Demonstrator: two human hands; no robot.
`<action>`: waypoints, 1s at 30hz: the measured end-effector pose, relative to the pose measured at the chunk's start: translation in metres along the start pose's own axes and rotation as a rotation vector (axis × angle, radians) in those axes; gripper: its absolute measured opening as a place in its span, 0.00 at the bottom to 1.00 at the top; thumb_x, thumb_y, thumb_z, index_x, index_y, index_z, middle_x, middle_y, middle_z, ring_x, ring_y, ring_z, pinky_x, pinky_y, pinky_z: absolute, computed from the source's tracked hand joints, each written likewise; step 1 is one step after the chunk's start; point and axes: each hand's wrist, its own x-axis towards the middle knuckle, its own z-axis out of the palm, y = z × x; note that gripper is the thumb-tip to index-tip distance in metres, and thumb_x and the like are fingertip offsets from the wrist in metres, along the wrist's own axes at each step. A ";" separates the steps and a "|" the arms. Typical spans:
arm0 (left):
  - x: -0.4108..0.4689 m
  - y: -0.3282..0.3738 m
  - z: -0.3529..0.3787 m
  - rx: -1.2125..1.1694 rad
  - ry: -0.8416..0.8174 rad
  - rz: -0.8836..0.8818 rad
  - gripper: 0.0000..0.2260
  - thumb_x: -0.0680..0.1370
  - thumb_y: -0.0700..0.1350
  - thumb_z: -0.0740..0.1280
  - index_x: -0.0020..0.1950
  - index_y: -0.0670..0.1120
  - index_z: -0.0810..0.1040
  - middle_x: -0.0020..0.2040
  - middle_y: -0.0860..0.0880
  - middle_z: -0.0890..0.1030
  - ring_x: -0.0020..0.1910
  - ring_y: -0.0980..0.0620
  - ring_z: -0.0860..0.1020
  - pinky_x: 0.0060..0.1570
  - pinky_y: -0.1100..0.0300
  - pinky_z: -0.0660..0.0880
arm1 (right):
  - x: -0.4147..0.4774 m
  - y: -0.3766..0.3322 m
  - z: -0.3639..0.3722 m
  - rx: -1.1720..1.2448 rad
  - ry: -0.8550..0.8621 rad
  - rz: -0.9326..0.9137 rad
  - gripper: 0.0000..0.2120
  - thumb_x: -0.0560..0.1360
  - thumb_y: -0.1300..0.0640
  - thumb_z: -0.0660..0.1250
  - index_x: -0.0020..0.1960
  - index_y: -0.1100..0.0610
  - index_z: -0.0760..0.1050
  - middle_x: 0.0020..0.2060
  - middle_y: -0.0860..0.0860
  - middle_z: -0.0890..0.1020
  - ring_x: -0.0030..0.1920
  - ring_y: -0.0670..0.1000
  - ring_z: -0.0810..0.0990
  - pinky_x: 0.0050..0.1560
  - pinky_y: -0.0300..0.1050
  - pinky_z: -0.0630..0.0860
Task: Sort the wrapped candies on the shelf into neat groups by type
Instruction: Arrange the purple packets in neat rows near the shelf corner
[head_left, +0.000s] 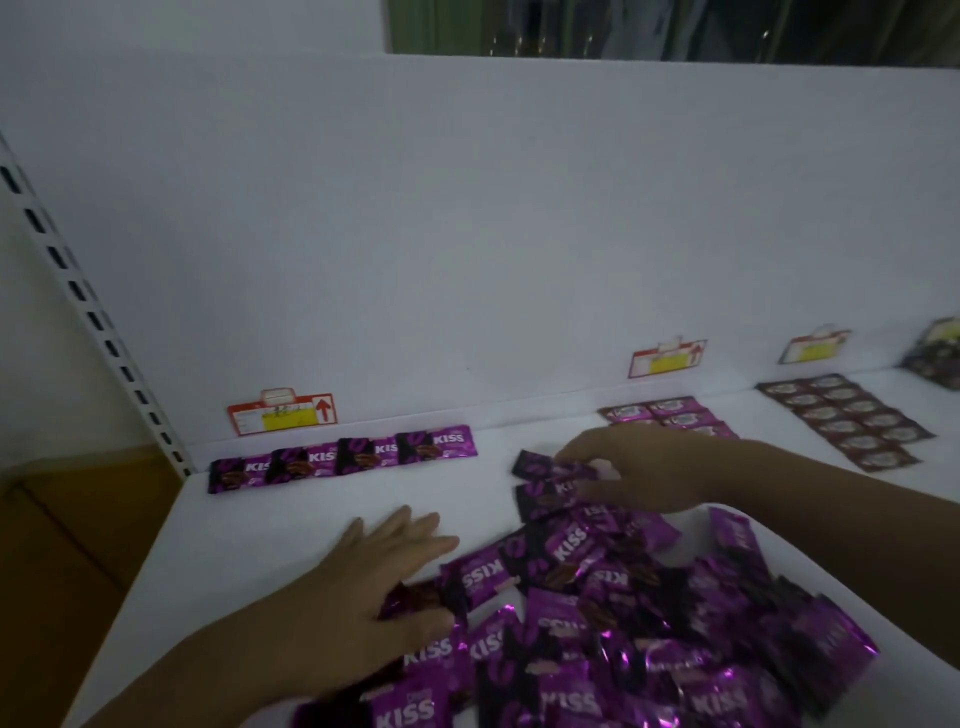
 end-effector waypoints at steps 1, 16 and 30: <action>0.001 0.004 0.006 0.081 0.021 0.011 0.29 0.68 0.74 0.47 0.68 0.72 0.47 0.71 0.67 0.39 0.68 0.69 0.31 0.69 0.59 0.32 | -0.005 0.000 0.003 0.011 -0.007 0.008 0.19 0.77 0.45 0.62 0.67 0.47 0.70 0.63 0.45 0.74 0.60 0.46 0.72 0.62 0.43 0.68; 0.078 0.056 -0.020 -0.323 0.309 -0.059 0.24 0.72 0.48 0.72 0.67 0.50 0.70 0.62 0.54 0.74 0.57 0.58 0.73 0.57 0.63 0.71 | -0.018 -0.002 0.008 0.383 0.333 0.161 0.09 0.69 0.57 0.73 0.47 0.47 0.79 0.38 0.42 0.80 0.37 0.41 0.78 0.36 0.28 0.72; 0.089 0.058 -0.034 0.208 0.672 0.293 0.18 0.71 0.52 0.71 0.59 0.52 0.77 0.52 0.54 0.78 0.51 0.56 0.73 0.47 0.65 0.67 | -0.003 -0.016 -0.008 0.970 0.371 0.093 0.05 0.74 0.62 0.68 0.48 0.54 0.79 0.37 0.49 0.84 0.38 0.49 0.83 0.41 0.40 0.78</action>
